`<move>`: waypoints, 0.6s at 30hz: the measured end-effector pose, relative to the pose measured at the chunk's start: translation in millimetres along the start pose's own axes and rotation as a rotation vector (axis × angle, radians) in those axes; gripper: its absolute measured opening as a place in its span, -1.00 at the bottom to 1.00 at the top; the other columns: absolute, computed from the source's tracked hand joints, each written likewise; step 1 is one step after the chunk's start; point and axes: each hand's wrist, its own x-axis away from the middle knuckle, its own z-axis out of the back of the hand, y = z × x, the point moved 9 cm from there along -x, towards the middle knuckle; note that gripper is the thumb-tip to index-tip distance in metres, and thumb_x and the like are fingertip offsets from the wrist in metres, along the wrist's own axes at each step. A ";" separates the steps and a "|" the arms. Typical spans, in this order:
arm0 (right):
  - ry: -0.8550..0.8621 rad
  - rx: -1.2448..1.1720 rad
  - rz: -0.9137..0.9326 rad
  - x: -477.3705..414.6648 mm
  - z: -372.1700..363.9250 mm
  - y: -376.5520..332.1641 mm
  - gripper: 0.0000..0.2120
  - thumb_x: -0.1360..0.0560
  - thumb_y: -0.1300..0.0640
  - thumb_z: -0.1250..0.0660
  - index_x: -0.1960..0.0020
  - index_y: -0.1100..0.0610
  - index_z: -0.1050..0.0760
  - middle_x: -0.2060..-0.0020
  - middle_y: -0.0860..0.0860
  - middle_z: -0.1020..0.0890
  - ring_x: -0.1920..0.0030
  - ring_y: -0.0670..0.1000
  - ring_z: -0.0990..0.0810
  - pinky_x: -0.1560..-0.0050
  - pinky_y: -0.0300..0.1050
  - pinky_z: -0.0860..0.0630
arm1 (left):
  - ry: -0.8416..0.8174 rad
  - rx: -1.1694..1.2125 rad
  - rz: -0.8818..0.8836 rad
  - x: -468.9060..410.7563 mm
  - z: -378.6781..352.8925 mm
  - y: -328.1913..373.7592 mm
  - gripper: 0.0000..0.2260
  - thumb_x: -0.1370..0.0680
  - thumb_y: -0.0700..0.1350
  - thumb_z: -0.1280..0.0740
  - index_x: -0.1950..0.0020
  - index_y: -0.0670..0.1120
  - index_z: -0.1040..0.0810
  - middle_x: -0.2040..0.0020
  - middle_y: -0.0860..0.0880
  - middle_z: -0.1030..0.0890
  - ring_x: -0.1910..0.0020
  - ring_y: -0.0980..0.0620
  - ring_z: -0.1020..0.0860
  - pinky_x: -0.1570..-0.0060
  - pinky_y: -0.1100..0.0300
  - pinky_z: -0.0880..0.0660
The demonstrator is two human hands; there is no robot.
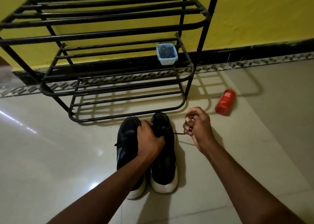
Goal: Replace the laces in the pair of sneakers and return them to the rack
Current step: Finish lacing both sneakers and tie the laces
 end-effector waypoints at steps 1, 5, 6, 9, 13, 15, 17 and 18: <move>-0.117 0.383 0.123 -0.7 -3.6 -5.8 -0.71 -0.48 0.43 -0.22 0.11 0.08 -0.55 0.27 0.03 -0.50 0.38 -0.02 -0.46 0.39 -0.23 -0.39 | 0.003 0.002 0.006 0.4 2.0 1.8 -0.43 -0.39 -0.17 -0.58 -0.27 -0.03 -0.36 -0.21 -0.07 -0.44 -0.13 0.02 -0.50 -0.21 0.10 -0.56; -0.489 1.248 0.384 6.2 -14.0 18.3 -0.98 -0.47 0.16 -0.47 0.13 0.11 -0.68 0.17 -0.04 -0.50 0.10 0.00 -0.57 0.12 -0.20 -0.44 | -0.007 -0.037 0.004 2.2 2.7 6.4 -0.36 -0.42 -0.17 -0.56 -0.38 -0.09 -0.29 -0.31 -0.12 -0.30 -0.20 -0.07 -0.45 -0.30 0.05 -0.50; -0.441 1.162 0.436 8.5 -14.5 10.5 -0.94 -0.48 0.23 -0.45 0.17 0.14 -0.66 0.18 -0.02 -0.52 0.11 -0.01 -0.57 0.11 -0.23 -0.44 | -0.016 -0.045 0.003 3.0 1.8 6.7 -0.36 -0.43 -0.16 -0.56 -0.39 -0.10 -0.29 -0.33 -0.12 -0.29 -0.24 -0.10 -0.46 -0.30 0.06 -0.50; -0.077 0.467 0.312 9.9 -0.2 -23.2 -0.72 -0.57 0.34 -0.31 0.27 0.09 -0.57 0.14 0.02 -0.65 0.09 -0.01 -0.62 0.03 -0.23 -0.52 | -0.035 -0.059 0.002 3.6 0.7 5.5 -0.40 -0.45 -0.15 -0.54 -0.39 -0.13 -0.34 -0.34 -0.12 -0.29 -0.25 -0.11 -0.48 -0.28 0.08 -0.51; -0.021 0.116 -0.001 12.9 -7.4 -12.2 -0.77 -0.68 0.25 -0.08 0.12 0.16 -0.39 0.17 0.20 -0.67 0.43 0.04 -0.56 0.42 -0.19 -0.46 | -0.047 -0.102 -0.023 4.0 0.2 6.1 -0.46 -0.47 -0.14 -0.51 -0.39 -0.15 -0.39 -0.36 -0.12 -0.27 -0.22 -0.10 -0.50 -0.29 0.14 -0.47; -0.229 0.816 0.224 12.8 -15.9 -15.2 -0.85 -0.64 0.13 -0.20 0.11 0.01 -0.39 0.22 0.09 -0.66 0.43 -0.04 -0.52 0.38 -0.15 -0.46 | -0.048 -0.116 -0.031 3.7 0.7 6.4 -0.46 -0.48 -0.14 -0.50 -0.40 -0.16 -0.40 -0.36 -0.12 -0.28 -0.20 -0.09 -0.50 -0.29 0.14 -0.47; -0.451 1.309 0.263 16.6 -14.7 6.3 -0.92 -0.55 -0.03 -0.32 0.05 -0.10 -0.42 0.24 0.01 -0.61 0.28 -0.04 -0.59 0.23 -0.02 -0.59 | -0.045 -0.143 -0.043 3.8 0.8 7.2 -0.48 -0.48 -0.13 -0.49 -0.40 -0.16 -0.41 -0.35 -0.12 -0.29 -0.18 -0.08 -0.50 -0.28 0.15 -0.46; -0.505 1.337 0.220 19.3 -11.8 9.7 -0.93 -0.53 -0.04 -0.35 0.05 -0.10 -0.48 0.24 -0.01 -0.61 0.23 -0.05 -0.59 0.17 0.02 -0.61 | -0.044 -0.154 -0.052 3.6 0.6 6.9 -0.49 -0.49 -0.12 -0.48 -0.39 -0.16 -0.42 -0.35 -0.12 -0.30 -0.18 -0.07 -0.50 -0.29 0.16 -0.45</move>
